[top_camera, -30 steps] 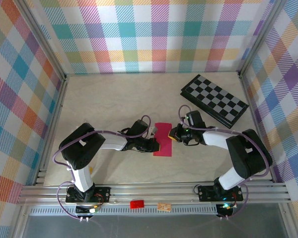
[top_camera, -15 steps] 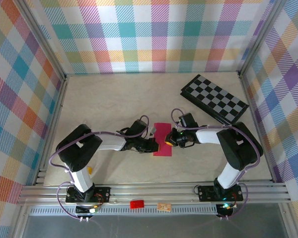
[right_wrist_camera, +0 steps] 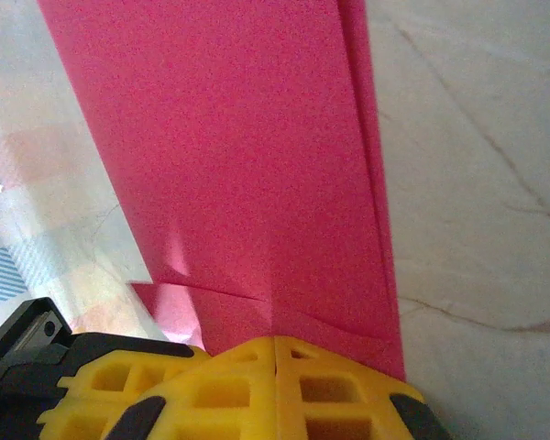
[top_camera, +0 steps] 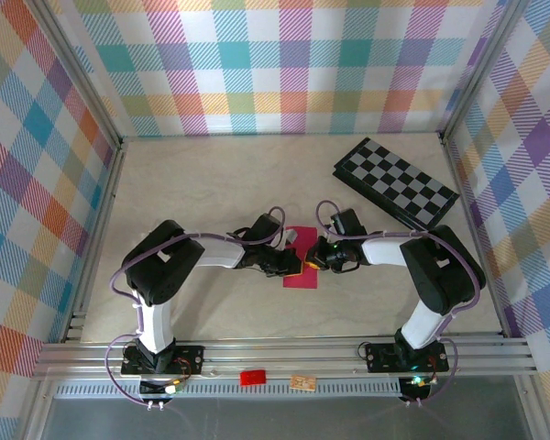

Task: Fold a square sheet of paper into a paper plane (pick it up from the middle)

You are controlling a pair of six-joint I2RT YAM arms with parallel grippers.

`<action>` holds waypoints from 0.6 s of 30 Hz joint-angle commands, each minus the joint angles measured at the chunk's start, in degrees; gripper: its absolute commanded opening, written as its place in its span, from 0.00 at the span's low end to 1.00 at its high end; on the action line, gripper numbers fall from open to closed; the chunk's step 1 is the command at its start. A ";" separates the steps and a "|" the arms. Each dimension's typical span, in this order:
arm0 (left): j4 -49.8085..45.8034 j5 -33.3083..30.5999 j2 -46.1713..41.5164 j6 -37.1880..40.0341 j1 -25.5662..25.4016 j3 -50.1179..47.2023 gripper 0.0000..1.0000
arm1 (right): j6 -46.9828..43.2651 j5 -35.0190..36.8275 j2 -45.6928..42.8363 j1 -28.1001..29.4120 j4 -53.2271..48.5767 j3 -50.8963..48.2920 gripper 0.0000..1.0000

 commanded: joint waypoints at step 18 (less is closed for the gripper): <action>-14.46 -3.55 -7.44 10.79 0.47 -8.96 0.03 | -1.60 4.31 2.27 -1.01 -4.82 -1.83 0.03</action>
